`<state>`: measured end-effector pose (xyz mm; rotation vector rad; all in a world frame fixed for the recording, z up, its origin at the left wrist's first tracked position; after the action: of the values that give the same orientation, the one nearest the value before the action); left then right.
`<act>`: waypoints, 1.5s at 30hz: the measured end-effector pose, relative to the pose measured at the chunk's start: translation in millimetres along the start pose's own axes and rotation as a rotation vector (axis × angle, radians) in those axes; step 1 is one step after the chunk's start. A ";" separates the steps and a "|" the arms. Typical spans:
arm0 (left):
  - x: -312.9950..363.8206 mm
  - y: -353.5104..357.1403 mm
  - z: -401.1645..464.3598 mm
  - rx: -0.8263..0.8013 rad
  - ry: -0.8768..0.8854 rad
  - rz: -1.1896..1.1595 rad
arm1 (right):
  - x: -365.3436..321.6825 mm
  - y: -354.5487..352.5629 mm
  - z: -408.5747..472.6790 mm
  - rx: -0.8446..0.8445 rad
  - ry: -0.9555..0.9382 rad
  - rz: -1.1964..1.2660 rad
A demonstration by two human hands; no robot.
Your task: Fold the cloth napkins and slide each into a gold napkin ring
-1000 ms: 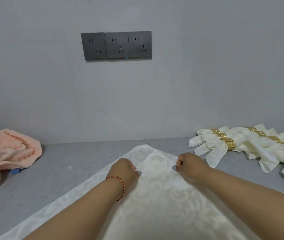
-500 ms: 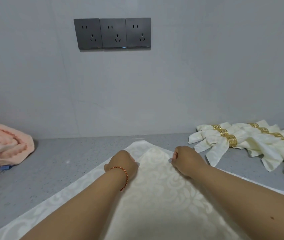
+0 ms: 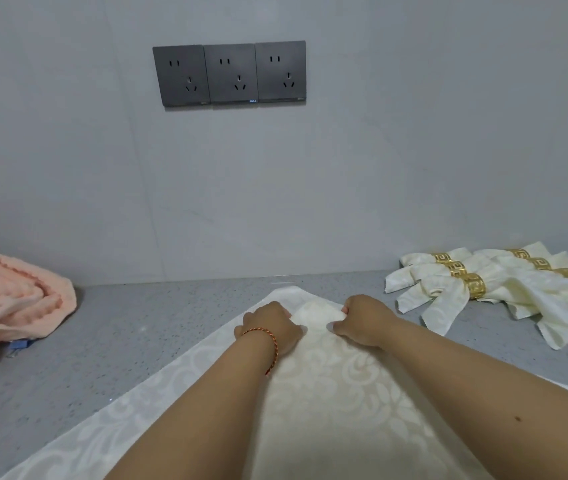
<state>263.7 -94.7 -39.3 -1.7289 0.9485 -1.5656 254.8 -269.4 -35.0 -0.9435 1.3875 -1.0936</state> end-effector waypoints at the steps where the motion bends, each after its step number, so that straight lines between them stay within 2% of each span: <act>1: -0.1 0.5 1.0 0.006 0.011 -0.013 | 1.6 0.2 1.7 -0.011 -0.008 0.039; 6: -4.3 0.3 0.7 0.164 0.148 -0.140 | 8.4 -1.7 1.5 0.082 -0.089 0.287; 11: -7.1 0.8 2.7 0.186 0.211 -0.285 | 18.8 -1.0 -4.8 0.154 -0.154 0.617; 18: -14.0 -2.2 4.0 0.163 0.188 -0.439 | 18.8 -0.7 -12.0 0.091 -0.168 0.695; 23: -6.3 -3.5 -2.0 0.078 0.152 -0.495 | 14.1 -2.5 -12.4 0.124 -0.191 0.541; 27: -1.5 2.0 -1.3 0.094 0.241 -0.155 | 10.6 -3.2 -14.9 0.156 -0.216 0.479; 29: 1.1 1.9 0.1 0.081 0.275 -0.067 | 7.5 -4.7 -15.8 0.172 -0.250 0.410; 35: 1.8 2.4 -1.9 0.075 0.353 -0.141 | 1.0 0.6 -11.0 0.072 -0.299 0.225; 39: 1.9 1.8 -3.8 0.063 0.408 -0.243 | -3.6 -3.1 -16.4 0.132 -0.343 0.157; 45: 7.6 -8.0 -11.6 0.040 0.496 -0.229 | -13.2 -10.9 -26.0 0.193 -0.406 0.035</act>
<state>253.4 -96.3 -27.2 -1.4863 0.9600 -2.2124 230.0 -256.8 -21.2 -0.9342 0.9465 -0.9274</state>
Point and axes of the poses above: each hand's wrist, its own z-axis towards the middle knuckle, its own y-axis out of the palm, x = y × z, the point moved 6 cm from there along z, towards the middle knuckle, and after that the axes turned 8 degrees about -z, right-handed, at the moved point
